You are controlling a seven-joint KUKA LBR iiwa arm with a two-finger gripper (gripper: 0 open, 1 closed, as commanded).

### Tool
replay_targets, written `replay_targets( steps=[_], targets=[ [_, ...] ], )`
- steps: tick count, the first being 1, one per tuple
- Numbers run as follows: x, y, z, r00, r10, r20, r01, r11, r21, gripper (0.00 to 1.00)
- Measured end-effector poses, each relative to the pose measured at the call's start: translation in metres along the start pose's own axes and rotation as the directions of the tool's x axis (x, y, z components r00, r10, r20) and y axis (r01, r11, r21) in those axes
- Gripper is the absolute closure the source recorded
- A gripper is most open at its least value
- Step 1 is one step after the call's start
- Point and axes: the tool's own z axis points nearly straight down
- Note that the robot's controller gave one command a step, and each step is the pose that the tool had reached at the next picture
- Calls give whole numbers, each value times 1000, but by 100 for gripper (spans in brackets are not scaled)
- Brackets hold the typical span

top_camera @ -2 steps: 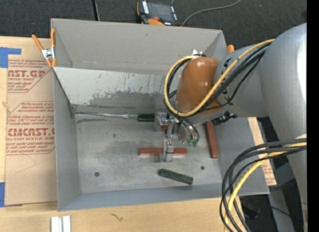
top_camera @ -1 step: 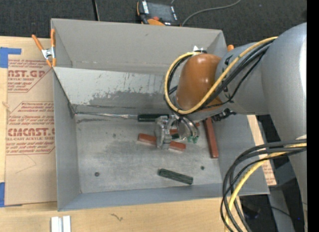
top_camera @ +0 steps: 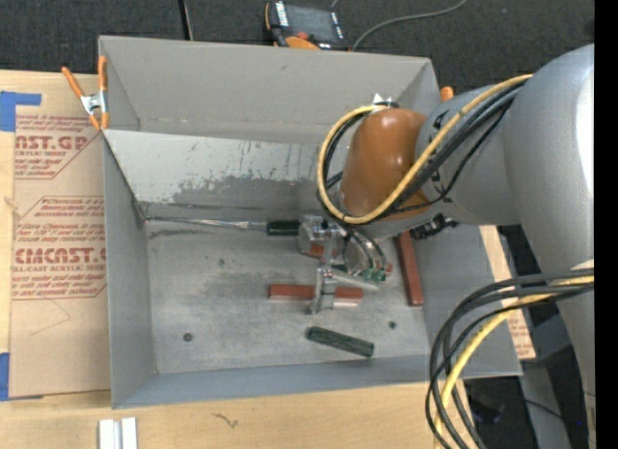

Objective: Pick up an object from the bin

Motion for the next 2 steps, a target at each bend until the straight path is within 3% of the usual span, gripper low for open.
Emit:
replay_targets(
  steps=[1,2],
  targets=[
    [-1,0,-1,1000,0,3,0,1000,-1,100],
    [-9,-10,-59,989,-151,3,151,989,2,100]
  ],
)
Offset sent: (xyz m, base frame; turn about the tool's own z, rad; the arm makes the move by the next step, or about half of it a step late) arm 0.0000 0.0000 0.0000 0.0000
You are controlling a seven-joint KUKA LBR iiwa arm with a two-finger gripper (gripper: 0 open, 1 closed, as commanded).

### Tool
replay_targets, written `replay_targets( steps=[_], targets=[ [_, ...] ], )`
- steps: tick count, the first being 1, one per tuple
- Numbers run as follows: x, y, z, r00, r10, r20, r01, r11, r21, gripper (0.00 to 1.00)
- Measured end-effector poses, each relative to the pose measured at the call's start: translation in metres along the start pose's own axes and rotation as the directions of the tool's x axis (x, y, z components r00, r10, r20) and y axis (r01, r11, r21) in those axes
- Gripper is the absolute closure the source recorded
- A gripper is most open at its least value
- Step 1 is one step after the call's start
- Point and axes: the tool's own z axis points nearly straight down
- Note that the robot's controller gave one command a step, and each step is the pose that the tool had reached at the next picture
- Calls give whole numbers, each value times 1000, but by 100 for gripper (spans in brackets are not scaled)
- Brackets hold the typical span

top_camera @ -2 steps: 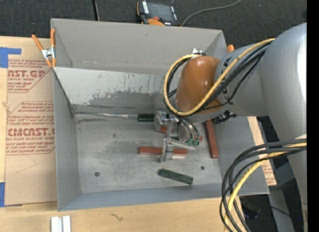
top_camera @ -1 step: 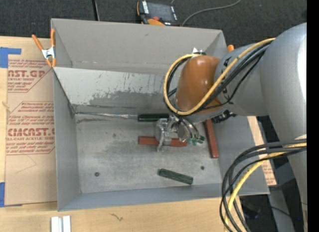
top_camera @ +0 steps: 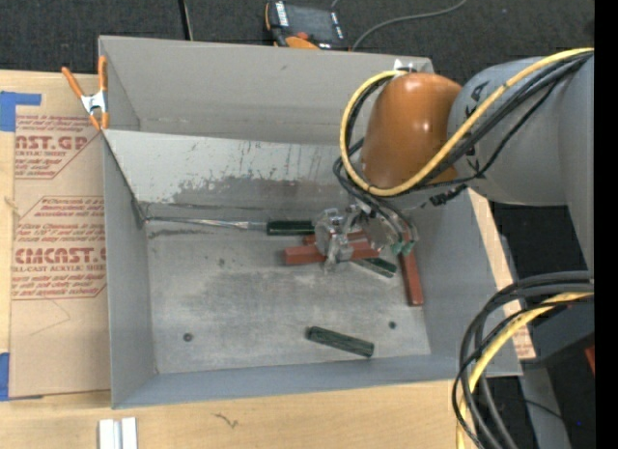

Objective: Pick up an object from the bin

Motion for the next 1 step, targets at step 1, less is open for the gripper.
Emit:
replay_targets(
  steps=[1],
  targets=[
    [3,-10,-189,1000,-23,6,23,1000,2,100]
  ],
)
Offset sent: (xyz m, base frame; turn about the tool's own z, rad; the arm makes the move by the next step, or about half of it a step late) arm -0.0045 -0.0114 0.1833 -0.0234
